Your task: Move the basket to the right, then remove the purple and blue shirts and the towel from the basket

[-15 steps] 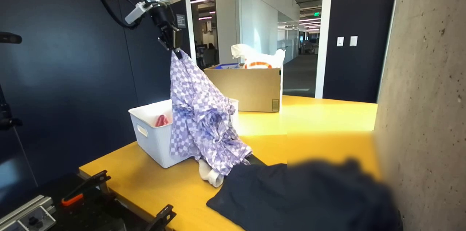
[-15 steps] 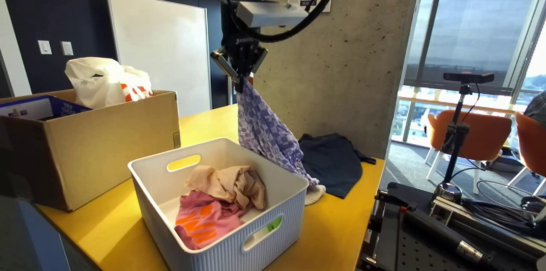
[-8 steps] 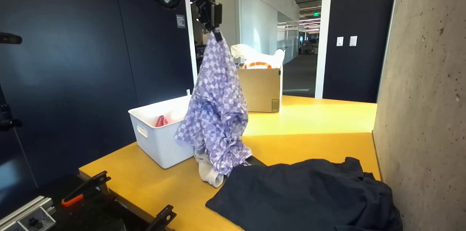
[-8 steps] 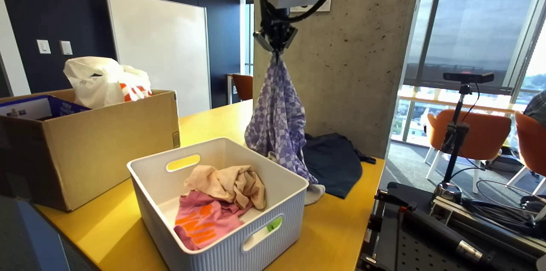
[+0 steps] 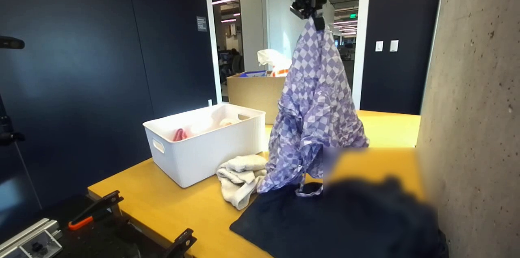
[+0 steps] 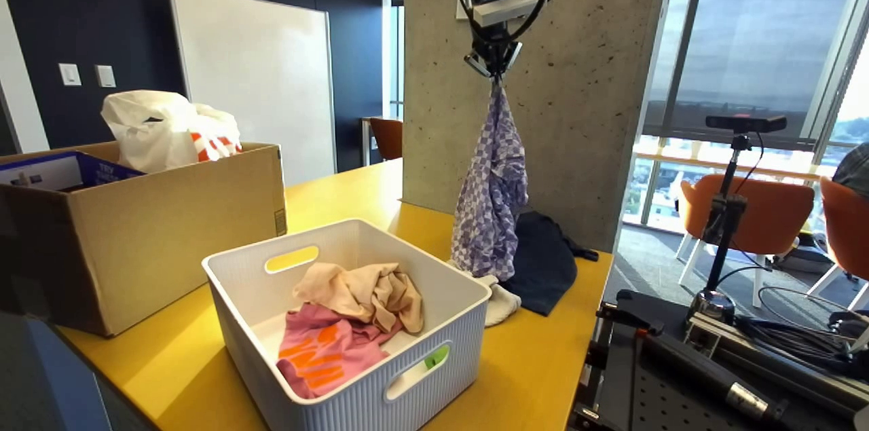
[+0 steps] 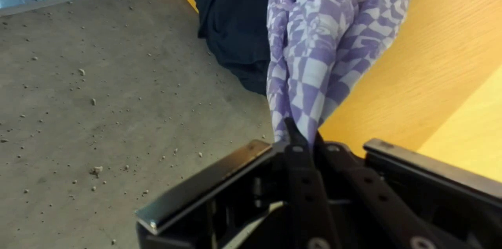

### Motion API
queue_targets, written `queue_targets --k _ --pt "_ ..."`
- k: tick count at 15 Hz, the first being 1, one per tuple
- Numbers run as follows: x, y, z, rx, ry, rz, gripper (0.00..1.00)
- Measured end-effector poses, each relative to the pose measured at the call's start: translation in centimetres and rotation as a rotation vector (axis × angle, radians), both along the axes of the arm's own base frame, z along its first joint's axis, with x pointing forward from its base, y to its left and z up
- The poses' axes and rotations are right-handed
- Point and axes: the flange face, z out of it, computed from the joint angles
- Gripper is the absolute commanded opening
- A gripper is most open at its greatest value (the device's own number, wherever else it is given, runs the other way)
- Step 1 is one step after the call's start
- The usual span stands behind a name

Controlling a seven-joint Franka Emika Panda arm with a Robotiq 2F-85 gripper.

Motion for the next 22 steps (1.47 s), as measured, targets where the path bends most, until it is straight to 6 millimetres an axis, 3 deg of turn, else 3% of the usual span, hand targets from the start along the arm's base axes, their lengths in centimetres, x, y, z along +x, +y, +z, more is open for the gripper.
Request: queue_targets --k 5,10,13,20,21,22 --pt "1.9 -5.8 -3.0 0.01 0.022 0.011 0.0" --pt "4.3 -7.6 -6.0 0.107 0.023 0.207 0.0" --pt "5.5 -7.3 -7.4 0.156 0.025 0.345 0.0" --pt "7.5 -3.9 -9.9 0.2 0.085 0.637 0.0" --pt "7.7 -3.4 -10.0 0.202 0.096 0.659 0.27" --pt "7.8 -2.9 -10.3 0.205 0.105 0.678 0.28"
